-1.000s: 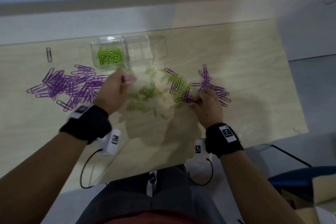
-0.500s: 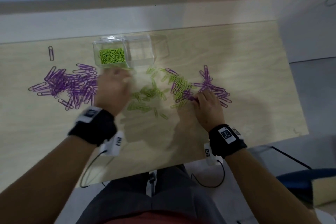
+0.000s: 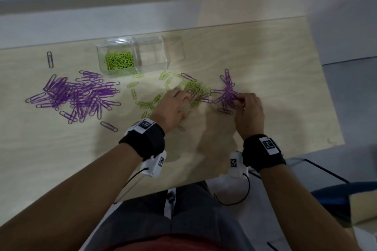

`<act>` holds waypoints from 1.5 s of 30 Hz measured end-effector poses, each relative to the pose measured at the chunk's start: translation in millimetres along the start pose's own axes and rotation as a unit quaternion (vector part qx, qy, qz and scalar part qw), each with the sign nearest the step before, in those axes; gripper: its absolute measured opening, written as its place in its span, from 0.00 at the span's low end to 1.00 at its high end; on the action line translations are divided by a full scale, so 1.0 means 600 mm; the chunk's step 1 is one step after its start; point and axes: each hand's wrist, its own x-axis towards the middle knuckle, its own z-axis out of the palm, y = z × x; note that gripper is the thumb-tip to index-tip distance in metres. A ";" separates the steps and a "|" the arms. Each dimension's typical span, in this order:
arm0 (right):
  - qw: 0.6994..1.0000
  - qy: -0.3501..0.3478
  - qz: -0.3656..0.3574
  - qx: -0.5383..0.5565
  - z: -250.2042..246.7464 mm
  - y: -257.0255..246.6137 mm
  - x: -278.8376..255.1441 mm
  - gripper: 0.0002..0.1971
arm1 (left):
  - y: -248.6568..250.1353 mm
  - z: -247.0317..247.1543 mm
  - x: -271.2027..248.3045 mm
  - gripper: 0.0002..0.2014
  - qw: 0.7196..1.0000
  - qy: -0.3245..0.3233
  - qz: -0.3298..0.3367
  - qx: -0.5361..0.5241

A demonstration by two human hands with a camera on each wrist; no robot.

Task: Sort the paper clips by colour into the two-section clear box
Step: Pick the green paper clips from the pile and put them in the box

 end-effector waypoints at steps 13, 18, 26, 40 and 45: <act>0.992 -0.036 -0.063 -0.103 0.030 -0.064 -0.027 0.05 | 0.040 0.008 0.029 0.13 0.984 -0.004 0.111 0.136; 0.984 -0.066 -0.065 -0.151 0.057 -0.097 -0.058 0.06 | 0.008 0.002 -0.008 0.05 0.984 0.014 0.097 0.147; 0.981 -0.091 -0.106 -0.135 0.057 -0.128 -0.123 0.11 | -0.049 -0.022 -0.080 0.14 0.972 0.016 0.161 0.173; 0.981 -0.127 -0.061 -0.133 0.068 -0.145 -0.147 0.20 | -0.056 -0.007 -0.070 0.23 0.966 0.005 0.051 0.253; 0.983 -0.116 0.017 -0.143 0.065 -0.124 -0.139 0.25 | -0.088 -0.002 -0.095 0.26 0.952 -0.025 0.064 0.299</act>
